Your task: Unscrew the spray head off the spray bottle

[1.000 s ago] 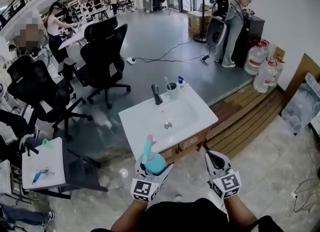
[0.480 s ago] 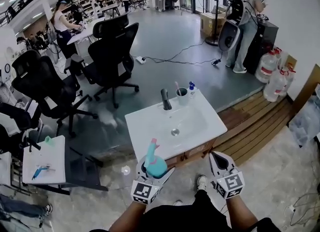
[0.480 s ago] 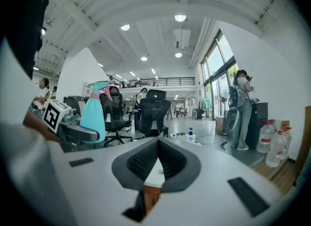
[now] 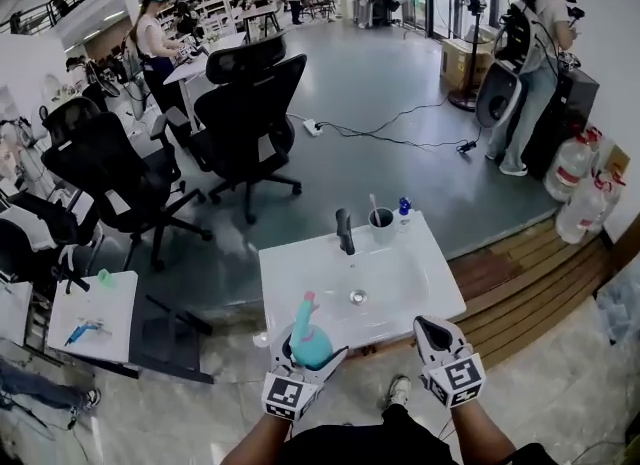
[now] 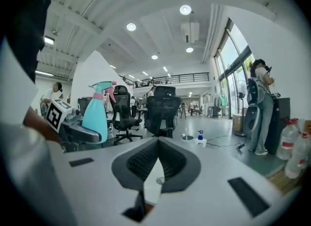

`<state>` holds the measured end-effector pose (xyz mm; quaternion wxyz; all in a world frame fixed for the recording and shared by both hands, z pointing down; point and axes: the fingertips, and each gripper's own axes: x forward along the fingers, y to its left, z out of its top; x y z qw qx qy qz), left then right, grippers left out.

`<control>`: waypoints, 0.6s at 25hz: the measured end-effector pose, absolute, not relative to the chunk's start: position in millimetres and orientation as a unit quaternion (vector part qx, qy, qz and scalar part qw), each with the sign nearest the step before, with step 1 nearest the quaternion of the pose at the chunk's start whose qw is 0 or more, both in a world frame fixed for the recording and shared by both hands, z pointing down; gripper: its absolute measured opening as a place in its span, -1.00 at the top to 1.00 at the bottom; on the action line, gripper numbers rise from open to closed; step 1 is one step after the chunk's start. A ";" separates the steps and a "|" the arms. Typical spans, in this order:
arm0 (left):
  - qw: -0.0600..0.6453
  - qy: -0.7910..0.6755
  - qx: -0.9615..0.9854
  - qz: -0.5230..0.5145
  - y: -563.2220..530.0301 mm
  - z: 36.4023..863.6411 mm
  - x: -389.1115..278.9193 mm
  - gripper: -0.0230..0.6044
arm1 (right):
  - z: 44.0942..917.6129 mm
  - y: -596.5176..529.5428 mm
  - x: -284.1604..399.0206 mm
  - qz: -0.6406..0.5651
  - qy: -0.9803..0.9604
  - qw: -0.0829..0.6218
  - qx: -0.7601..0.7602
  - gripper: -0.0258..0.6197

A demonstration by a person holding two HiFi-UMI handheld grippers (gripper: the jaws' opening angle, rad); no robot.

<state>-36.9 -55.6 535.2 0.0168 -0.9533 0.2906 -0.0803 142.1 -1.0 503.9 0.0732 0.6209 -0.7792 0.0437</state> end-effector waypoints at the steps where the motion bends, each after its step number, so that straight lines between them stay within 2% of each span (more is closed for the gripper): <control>1: 0.016 0.299 -0.950 -0.081 -61.1 535.2 -34.4 -0.54 | 503.4 -9.4 146.6 0.044 -0.785 0.075 0.613 0.90; 15: -0.002 0.404 -0.909 -0.108 -108.9 533.5 8.0 -0.54 | 517.3 -93.2 189.6 0.057 -0.855 0.085 0.509 0.90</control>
